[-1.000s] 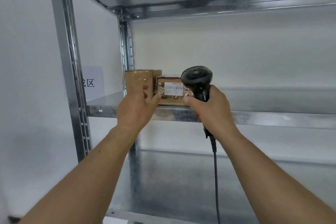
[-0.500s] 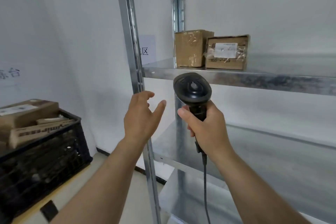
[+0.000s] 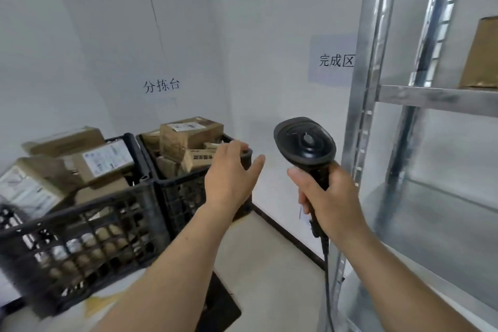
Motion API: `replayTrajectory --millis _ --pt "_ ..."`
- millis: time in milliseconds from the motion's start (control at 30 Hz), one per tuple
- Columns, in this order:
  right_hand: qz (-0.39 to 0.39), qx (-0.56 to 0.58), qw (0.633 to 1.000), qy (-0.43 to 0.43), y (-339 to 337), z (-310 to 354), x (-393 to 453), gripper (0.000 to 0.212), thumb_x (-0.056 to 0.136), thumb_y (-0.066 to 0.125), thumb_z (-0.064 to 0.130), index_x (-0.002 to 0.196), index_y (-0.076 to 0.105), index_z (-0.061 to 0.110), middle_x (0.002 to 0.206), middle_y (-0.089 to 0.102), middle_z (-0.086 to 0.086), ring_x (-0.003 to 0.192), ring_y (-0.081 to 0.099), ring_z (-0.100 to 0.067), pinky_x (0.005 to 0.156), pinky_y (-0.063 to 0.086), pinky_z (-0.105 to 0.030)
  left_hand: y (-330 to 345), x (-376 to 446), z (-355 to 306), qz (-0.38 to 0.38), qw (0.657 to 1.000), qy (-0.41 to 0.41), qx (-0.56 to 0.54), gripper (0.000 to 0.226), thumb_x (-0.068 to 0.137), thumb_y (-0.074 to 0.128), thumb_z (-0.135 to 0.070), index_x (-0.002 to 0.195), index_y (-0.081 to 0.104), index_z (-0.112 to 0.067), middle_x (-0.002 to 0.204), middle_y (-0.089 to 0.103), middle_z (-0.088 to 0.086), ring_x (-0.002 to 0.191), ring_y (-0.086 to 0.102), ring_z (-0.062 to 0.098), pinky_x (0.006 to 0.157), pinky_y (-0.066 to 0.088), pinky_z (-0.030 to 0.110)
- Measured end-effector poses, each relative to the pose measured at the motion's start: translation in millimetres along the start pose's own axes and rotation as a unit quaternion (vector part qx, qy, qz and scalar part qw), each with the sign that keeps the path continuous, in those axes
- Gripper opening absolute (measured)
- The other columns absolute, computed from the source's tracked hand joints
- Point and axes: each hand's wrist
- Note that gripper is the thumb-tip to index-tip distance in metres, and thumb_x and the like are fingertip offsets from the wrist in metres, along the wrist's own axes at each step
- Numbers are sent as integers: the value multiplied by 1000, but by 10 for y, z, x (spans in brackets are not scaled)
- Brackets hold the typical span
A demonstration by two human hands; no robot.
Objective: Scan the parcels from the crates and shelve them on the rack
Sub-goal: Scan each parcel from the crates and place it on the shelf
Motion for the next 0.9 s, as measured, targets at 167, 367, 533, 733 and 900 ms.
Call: replayTrajectory --millis 167,367,533,733,900 --pt "44 19 999 -6 864 -27 197 18 87 72 31 81 56 24 54 59 9 47 54 -7 50 46 -21 -539 279 869 -21 997 -46 52 46 91 52 -55 126 51 -26 130 48 -4 112 54 16 86 51 39" --pt "93 23 995 -15 1779 -102 376 16 88 69 28 83 56 21 53 58 7 44 52 -6 49 47 -18 -1092 547 1819 -31 990 -93 101 54 90 53 -57 133 46 -25 135 45 -1 117 52 18 88 50 39" --pt "130 28 991 -9 2360 -215 530 14 87 69 31 86 59 22 56 60 12 47 55 -3 52 47 -18 -1415 823 2475 -13 976 -152 155 64 93 49 -54 147 32 -24 149 36 4 134 39 25 96 43 45" --pt "177 30 984 2 2815 -414 673 20 85 71 44 89 55 33 60 61 25 57 58 3 63 45 -16 -1627 1137 2916 1 961 -191 200 67 97 47 -44 152 19 -21 154 29 11 141 28 29 105 36 50" --pt "200 35 979 18 3181 -542 783 30 77 74 56 92 55 37 62 61 29 58 56 5 68 42 -21 -1643 1269 3145 14 961 -193 200 68 97 47 -46 153 18 -20 156 26 10 143 24 28 107 34 50"
Point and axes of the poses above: each hand's wrist, its own x-axis towards the middle knuckle, its own y-axis out of the palm, z = x × y
